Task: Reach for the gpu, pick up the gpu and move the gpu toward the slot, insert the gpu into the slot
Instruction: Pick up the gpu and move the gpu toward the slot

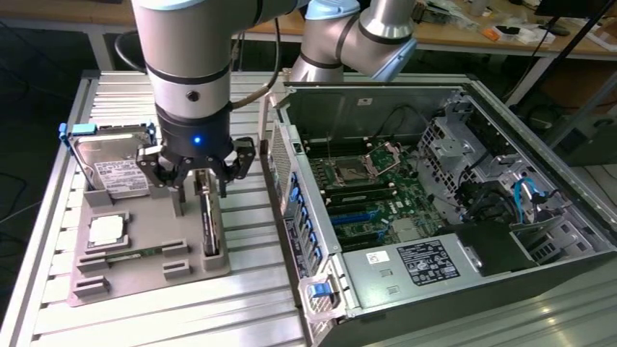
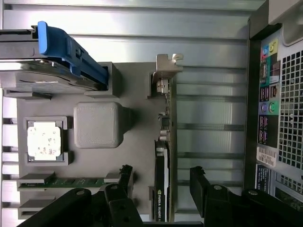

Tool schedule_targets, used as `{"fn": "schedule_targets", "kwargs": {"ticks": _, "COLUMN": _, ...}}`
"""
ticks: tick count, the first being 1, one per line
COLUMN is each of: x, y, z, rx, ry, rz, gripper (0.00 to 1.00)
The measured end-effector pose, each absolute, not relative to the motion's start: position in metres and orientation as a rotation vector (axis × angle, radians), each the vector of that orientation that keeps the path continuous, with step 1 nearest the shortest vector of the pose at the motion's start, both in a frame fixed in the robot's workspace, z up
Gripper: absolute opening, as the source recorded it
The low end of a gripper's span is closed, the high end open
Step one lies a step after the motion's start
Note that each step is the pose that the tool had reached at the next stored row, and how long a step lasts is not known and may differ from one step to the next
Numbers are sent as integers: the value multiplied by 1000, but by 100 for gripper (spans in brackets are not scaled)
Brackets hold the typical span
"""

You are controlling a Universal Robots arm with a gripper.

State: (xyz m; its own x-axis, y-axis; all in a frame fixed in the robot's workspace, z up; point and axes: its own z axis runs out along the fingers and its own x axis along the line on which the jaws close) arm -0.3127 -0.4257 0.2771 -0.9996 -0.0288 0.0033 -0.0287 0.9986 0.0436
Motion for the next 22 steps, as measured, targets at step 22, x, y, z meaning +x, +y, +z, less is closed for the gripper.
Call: {"fn": "schedule_targets", "kwargs": {"ticks": 22, "x": -308, "y": -430, "z": 235, "rx": 45, "ry": -3137, "rz": -68, "gripper": 60}}
